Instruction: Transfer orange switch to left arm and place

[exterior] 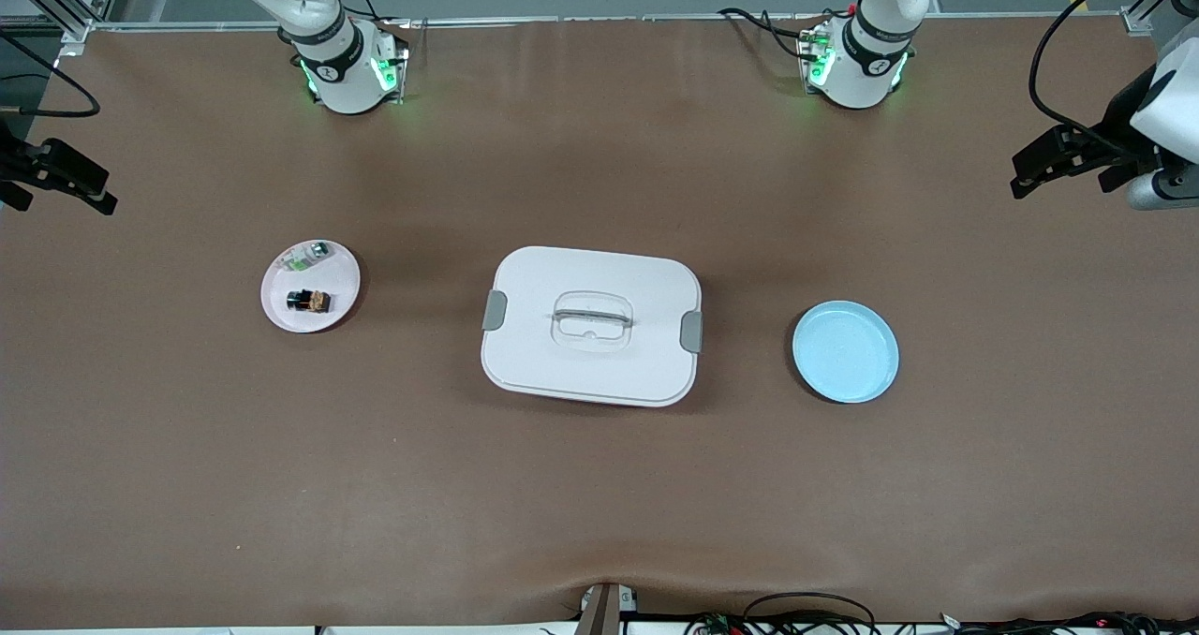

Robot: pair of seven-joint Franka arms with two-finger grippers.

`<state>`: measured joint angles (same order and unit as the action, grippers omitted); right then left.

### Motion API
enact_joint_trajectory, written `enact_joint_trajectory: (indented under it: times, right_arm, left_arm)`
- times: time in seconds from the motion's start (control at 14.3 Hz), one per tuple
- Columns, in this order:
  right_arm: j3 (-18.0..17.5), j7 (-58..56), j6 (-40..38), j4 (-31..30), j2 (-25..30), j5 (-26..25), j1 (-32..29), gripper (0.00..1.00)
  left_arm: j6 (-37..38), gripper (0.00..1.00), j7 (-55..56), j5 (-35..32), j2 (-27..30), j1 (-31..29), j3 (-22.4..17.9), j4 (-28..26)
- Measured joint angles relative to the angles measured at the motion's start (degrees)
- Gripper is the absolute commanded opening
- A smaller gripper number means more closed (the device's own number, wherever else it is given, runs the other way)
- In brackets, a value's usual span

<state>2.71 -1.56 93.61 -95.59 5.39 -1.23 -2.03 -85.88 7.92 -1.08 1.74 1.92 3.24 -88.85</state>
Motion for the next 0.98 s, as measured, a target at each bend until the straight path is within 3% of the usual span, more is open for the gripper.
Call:
enact_joint_trajectory:
  times: [0.98]
  right_arm:
    - [0.0,0.0,0.0,0.0,0.0,0.0,0.0,1.0]
  left_arm:
    - [0.0,1.0,0.2,-1.3,0.0,0.1,0.1,2.7]
